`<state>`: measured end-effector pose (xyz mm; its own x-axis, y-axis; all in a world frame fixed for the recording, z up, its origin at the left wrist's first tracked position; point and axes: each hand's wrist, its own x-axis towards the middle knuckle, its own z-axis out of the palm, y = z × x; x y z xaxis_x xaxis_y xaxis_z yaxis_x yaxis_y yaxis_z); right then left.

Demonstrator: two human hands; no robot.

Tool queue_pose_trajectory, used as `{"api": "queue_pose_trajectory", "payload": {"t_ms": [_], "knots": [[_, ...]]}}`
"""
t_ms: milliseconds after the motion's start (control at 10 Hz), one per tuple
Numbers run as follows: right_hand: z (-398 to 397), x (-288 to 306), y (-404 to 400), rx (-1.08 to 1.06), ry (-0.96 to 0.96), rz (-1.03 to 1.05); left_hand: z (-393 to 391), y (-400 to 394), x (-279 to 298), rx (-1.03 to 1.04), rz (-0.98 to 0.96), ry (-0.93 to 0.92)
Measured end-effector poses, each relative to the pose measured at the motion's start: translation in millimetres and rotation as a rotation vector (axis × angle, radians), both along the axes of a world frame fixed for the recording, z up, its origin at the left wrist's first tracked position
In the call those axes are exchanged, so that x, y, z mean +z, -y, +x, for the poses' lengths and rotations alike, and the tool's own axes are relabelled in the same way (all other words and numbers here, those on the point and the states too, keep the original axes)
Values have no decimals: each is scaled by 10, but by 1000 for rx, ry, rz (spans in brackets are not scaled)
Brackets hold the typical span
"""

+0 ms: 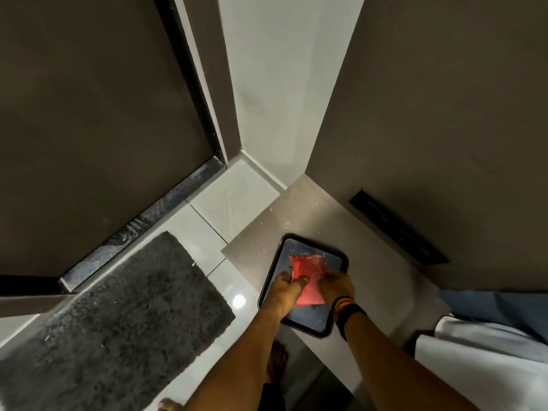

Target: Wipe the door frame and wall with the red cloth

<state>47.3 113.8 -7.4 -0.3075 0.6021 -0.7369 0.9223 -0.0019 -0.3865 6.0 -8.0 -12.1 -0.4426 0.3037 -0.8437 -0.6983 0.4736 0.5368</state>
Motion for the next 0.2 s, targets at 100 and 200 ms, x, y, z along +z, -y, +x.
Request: {"api": "queue_pose_trajectory", "payload": {"t_ms": [100, 200], "knots": [[-65, -93, -3, 86, 5, -3, -46, 9, -35, -88, -30, -33], [-54, -73, 92, 126, 45, 58, -7, 52, -1, -192, -124, -222]]}}
